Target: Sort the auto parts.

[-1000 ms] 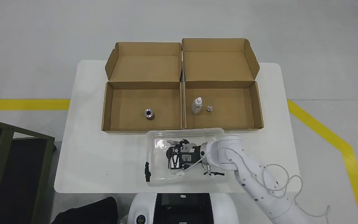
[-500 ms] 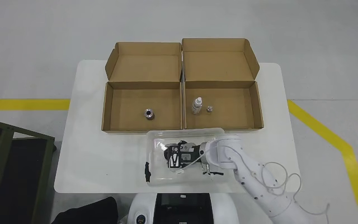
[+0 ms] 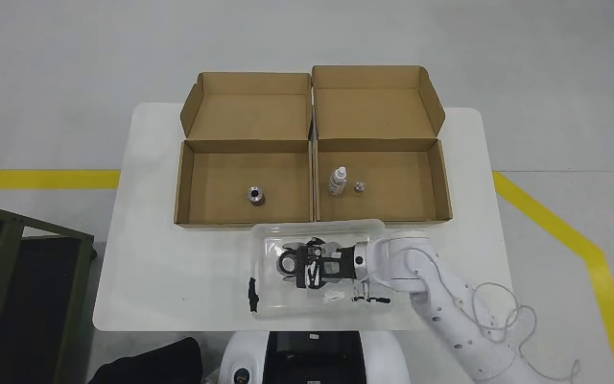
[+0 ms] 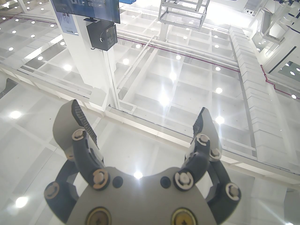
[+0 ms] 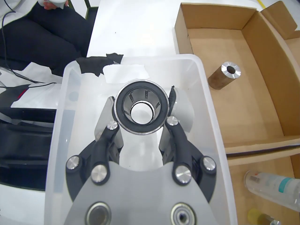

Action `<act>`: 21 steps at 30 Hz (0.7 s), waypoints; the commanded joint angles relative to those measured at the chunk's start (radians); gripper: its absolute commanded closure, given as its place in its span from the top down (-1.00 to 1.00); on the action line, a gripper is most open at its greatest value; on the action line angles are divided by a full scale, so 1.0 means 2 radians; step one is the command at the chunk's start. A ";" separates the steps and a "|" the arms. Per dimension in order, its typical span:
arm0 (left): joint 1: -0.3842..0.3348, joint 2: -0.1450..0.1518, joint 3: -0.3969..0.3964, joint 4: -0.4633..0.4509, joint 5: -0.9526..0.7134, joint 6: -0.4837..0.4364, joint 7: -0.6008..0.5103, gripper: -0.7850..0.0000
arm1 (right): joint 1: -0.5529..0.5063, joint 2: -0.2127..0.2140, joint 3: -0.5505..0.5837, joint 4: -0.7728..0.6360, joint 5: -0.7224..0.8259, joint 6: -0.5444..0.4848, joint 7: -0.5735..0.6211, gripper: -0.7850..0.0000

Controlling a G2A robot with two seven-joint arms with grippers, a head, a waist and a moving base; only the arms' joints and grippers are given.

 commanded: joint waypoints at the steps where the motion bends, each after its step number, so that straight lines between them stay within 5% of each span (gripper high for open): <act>1: 0.000 0.000 0.000 0.000 0.000 0.000 0.000 1.00 | -0.001 0.002 0.009 -0.006 0.019 -0.003 -0.004 -1.00; 21: 0.000 0.000 0.000 0.000 0.000 0.000 0.000 1.00 | -0.007 0.021 0.119 -0.086 0.168 0.003 -0.078 -1.00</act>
